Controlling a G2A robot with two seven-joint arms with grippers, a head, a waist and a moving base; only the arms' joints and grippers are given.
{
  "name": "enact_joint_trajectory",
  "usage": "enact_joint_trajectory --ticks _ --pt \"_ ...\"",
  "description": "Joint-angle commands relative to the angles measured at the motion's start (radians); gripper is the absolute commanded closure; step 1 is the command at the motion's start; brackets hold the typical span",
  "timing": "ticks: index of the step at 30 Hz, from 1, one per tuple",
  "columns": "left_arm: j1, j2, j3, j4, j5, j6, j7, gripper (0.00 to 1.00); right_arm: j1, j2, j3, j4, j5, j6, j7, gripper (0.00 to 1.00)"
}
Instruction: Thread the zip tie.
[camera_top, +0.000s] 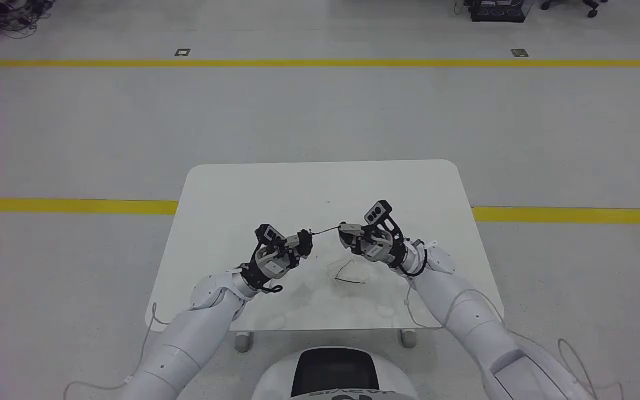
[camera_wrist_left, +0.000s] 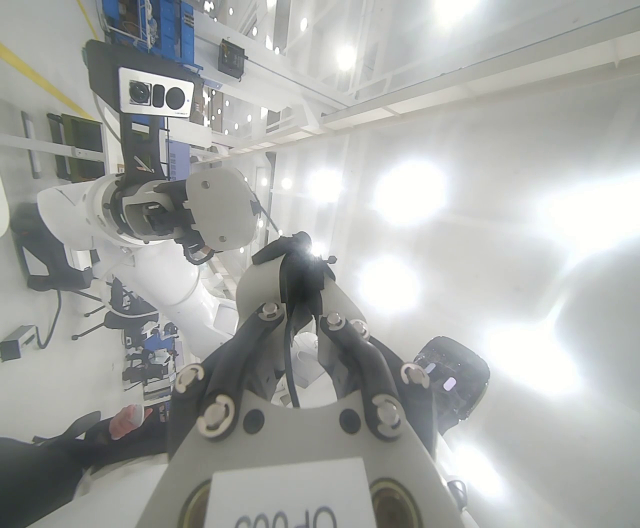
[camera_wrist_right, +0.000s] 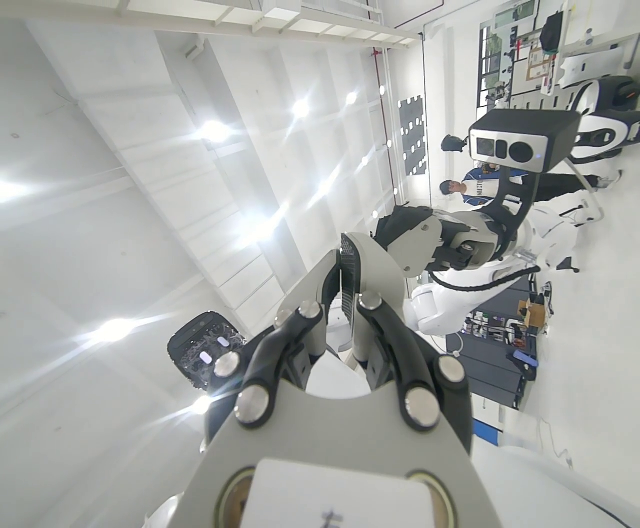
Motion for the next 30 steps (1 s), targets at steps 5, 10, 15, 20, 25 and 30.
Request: enact_joint_trajectory --ticks 5,10,15,20,25,30 --pt "0.0 0.0 0.0 0.0 0.0 0.0 0.0 1.0 -0.001 0.003 0.009 -0.002 0.0 0.004 0.0 1.0" --pt "0.0 0.0 0.0 0.0 0.0 0.0 0.0 1.0 0.0 0.004 0.013 0.0 0.003 0.012 0.0 1.0" --pt "0.0 0.0 0.0 0.0 0.0 0.0 0.0 1.0 -0.001 0.004 0.013 0.001 0.005 0.015 0.0 1.0" --pt "0.0 0.0 0.0 0.0 0.0 0.0 0.0 1.0 0.002 0.002 0.014 0.008 0.005 0.015 0.0 1.0" --pt "0.0 0.0 0.0 0.0 0.0 0.0 0.0 1.0 0.007 0.001 0.016 0.018 0.006 0.014 0.0 1.0" --pt "0.0 0.0 0.0 0.0 0.0 0.0 0.0 1.0 0.008 -0.001 0.018 0.026 0.007 0.011 0.0 1.0"
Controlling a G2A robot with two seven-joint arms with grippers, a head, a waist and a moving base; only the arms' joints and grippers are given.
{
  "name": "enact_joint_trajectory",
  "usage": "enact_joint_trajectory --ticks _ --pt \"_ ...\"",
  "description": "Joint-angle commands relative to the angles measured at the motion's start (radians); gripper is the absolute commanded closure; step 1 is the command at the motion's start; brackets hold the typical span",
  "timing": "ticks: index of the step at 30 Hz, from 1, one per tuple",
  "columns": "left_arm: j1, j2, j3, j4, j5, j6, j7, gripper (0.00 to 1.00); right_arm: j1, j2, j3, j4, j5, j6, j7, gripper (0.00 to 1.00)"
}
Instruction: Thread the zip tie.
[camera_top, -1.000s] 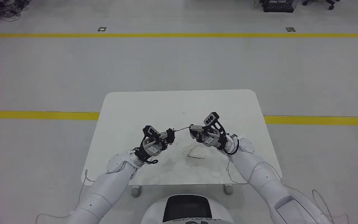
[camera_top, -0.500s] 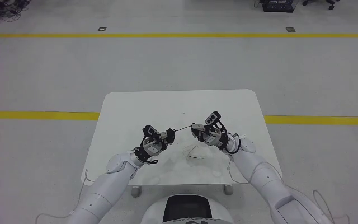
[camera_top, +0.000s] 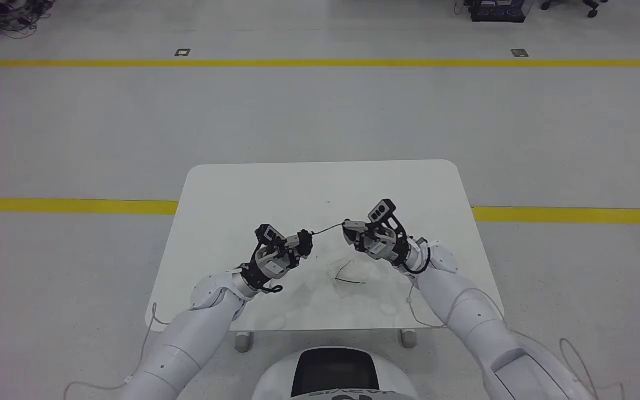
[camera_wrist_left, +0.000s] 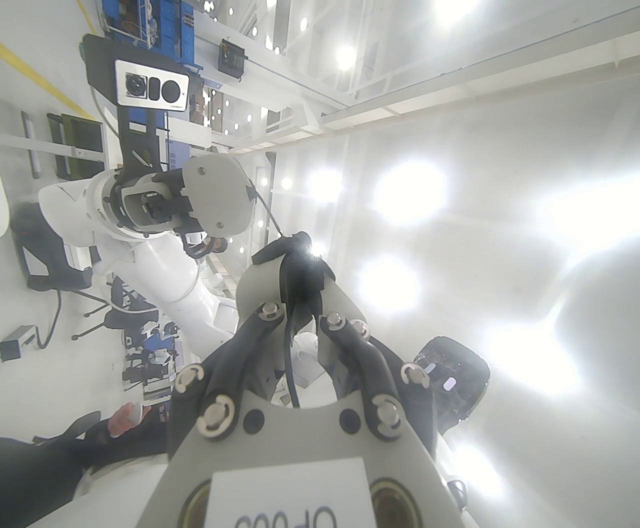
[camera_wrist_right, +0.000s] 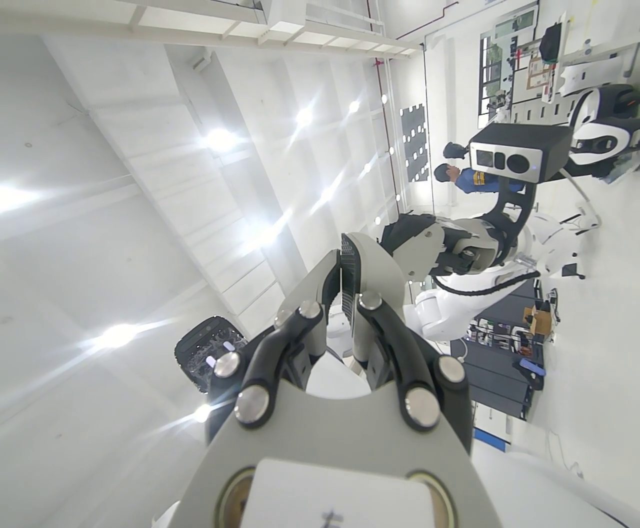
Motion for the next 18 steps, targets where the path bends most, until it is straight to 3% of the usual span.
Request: enact_joint_trajectory --ticks 1,18 --pt "0.0 0.0 0.0 0.0 0.0 0.0 0.0 1.0 0.001 0.0 0.001 0.003 0.001 0.0 0.0 1.0" --pt "0.0 0.0 0.0 0.0 0.0 0.0 0.0 1.0 -0.003 0.002 0.015 0.011 0.005 0.0 0.0 1.0"
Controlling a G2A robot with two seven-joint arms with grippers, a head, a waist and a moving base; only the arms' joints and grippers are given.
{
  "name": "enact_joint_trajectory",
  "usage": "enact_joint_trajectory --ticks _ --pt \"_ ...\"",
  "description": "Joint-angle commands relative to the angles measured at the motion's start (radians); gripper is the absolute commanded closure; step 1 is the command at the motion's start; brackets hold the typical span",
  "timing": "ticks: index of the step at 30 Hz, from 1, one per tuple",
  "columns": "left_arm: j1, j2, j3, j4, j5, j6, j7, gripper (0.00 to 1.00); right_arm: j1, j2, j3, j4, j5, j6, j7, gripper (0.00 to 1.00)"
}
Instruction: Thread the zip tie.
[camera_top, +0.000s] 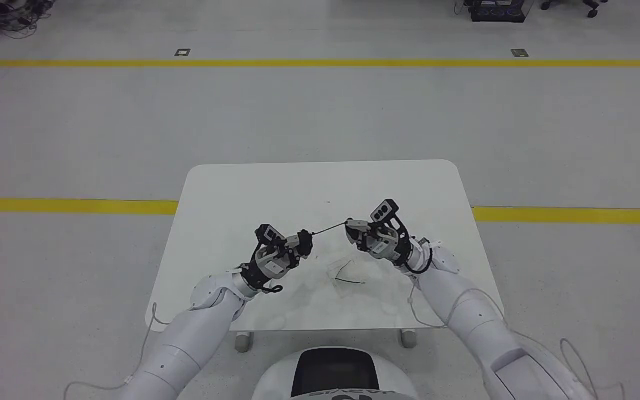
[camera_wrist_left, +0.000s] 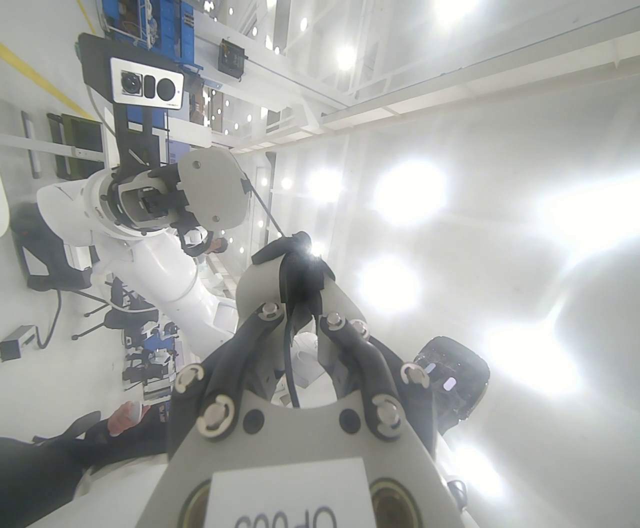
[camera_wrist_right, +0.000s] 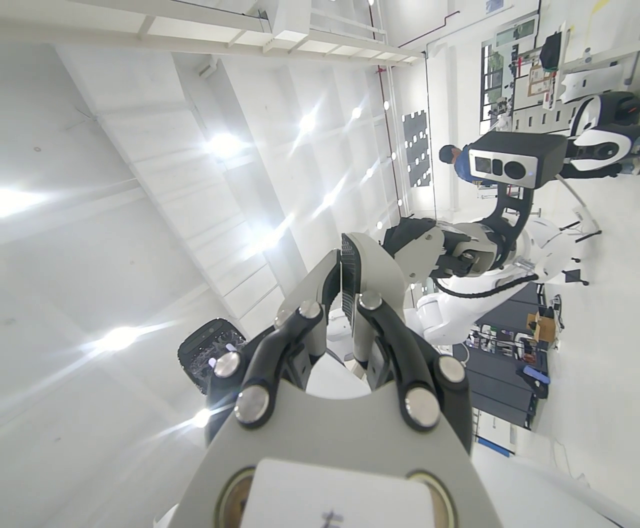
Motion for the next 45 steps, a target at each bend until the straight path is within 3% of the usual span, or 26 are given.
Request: enact_joint_trajectory --ticks 1,22,35,36,37,38,45 --pt "0.0 0.0 0.0 0.0 0.0 0.0 0.0 1.0 0.0 0.0 0.002 0.001 0.0 0.0 0.0 1.0" --pt "0.0 0.0 0.0 0.0 0.0 0.0 0.0 1.0 -0.013 0.012 0.026 -0.006 0.004 -0.003 0.0 1.0" --pt "0.0 0.0 0.0 0.0 0.0 0.0 0.0 1.0 -0.047 0.045 0.085 -0.053 -0.017 -0.033 0.0 1.0" --pt "0.0 0.0 0.0 0.0 0.0 0.0 0.0 1.0 -0.052 0.049 0.091 -0.062 -0.023 -0.043 0.0 0.82" --pt "0.0 0.0 0.0 0.0 0.0 0.0 0.0 1.0 -0.057 0.05 0.096 -0.067 -0.022 -0.049 0.0 0.21" --pt "0.0 0.0 0.0 0.0 0.0 0.0 0.0 1.0 -0.057 0.05 0.096 -0.067 -0.022 -0.049 0.0 0.0" --pt "0.0 0.0 0.0 0.0 0.0 0.0 0.0 1.0 -0.057 0.05 0.096 -0.067 -0.022 -0.049 0.0 0.0"
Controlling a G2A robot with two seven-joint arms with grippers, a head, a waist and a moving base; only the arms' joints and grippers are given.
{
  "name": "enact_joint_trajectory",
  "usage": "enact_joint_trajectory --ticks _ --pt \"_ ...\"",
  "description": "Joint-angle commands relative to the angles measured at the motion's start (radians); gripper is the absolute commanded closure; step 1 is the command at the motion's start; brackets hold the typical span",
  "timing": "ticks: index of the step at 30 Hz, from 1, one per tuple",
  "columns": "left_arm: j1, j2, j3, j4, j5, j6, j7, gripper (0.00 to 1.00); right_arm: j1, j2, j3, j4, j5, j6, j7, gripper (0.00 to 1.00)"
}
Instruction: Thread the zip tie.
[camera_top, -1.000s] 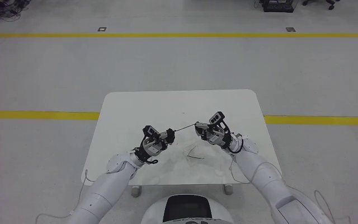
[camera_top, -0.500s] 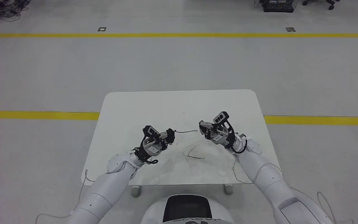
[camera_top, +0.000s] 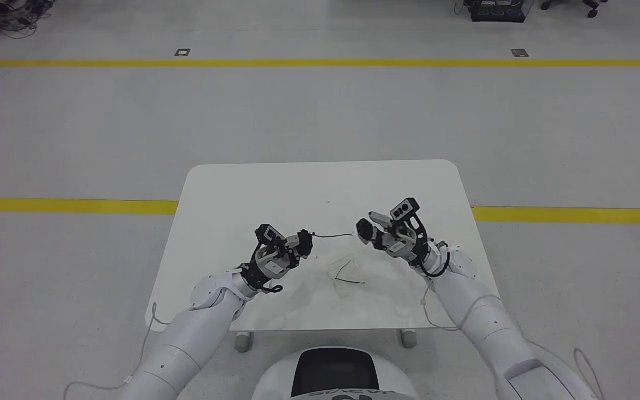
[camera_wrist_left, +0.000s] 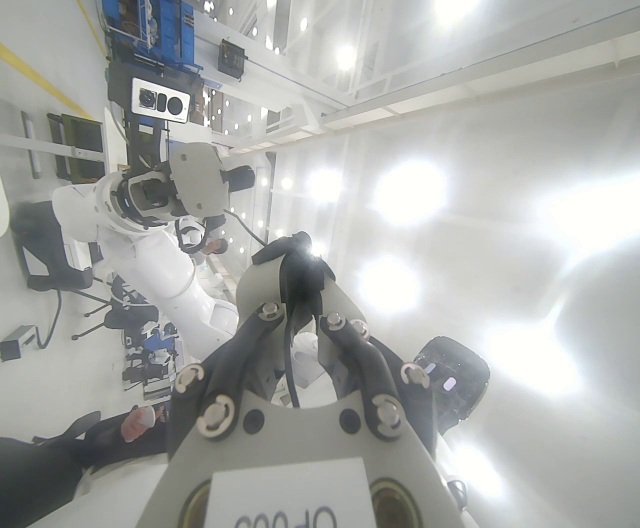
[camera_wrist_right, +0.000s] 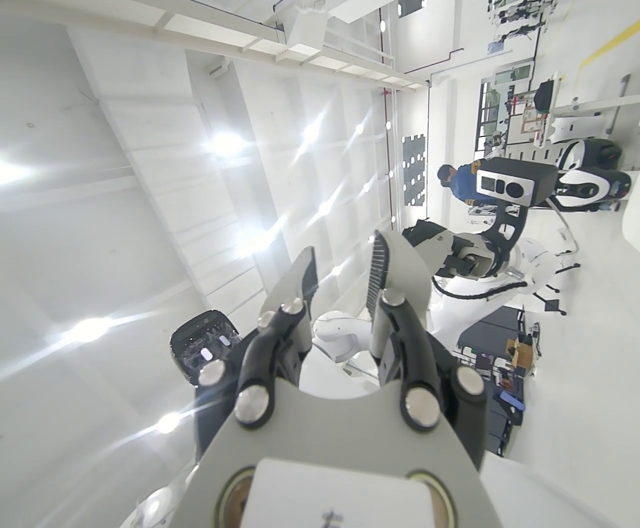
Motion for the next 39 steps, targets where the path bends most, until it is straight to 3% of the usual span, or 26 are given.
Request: enact_joint_trajectory --ticks 1,5,9,12,15,25,30,35,39 --pt "0.0 0.0 0.0 0.0 0.0 0.0 0.0 1.0 0.0 0.0 0.0 0.0 0.0 0.0 0.0 0.0" --pt "0.004 0.002 -0.005 -0.009 0.021 0.01 0.05 1.0 -0.028 0.017 0.067 -0.092 -0.138 -0.001 -0.117 0.0" --pt "0.019 0.009 -0.024 -0.022 0.057 0.022 0.106 1.0 -0.12 0.03 0.172 -0.245 -0.286 -0.001 -0.215 0.0" --pt "0.027 0.014 -0.037 -0.022 0.105 0.008 0.172 1.0 -0.174 0.035 0.249 -0.357 -0.452 -0.001 -0.324 0.0" --pt "0.034 0.014 -0.041 -0.027 0.131 -0.008 0.222 1.0 -0.228 0.028 0.277 -0.441 -0.54 -0.001 -0.385 0.0" --pt "0.035 0.014 -0.042 -0.033 0.135 -0.007 0.241 1.0 -0.235 0.028 0.277 -0.459 -0.567 -0.001 -0.42 0.0" --pt "0.046 0.016 -0.07 -0.062 0.157 -0.013 0.286 1.0 -0.261 0.035 0.302 -0.519 -0.644 -0.001 -0.491 0.0" --pt "0.074 0.013 -0.115 -0.116 0.142 -0.013 0.275 1.0 -0.28 0.04 0.322 -0.561 -0.677 -0.001 -0.493 0.0" --pt "0.074 0.013 -0.115 -0.116 0.142 -0.013 0.275 1.0 -0.28 0.04 0.322 -0.561 -0.677 -0.001 -0.493 0.0"
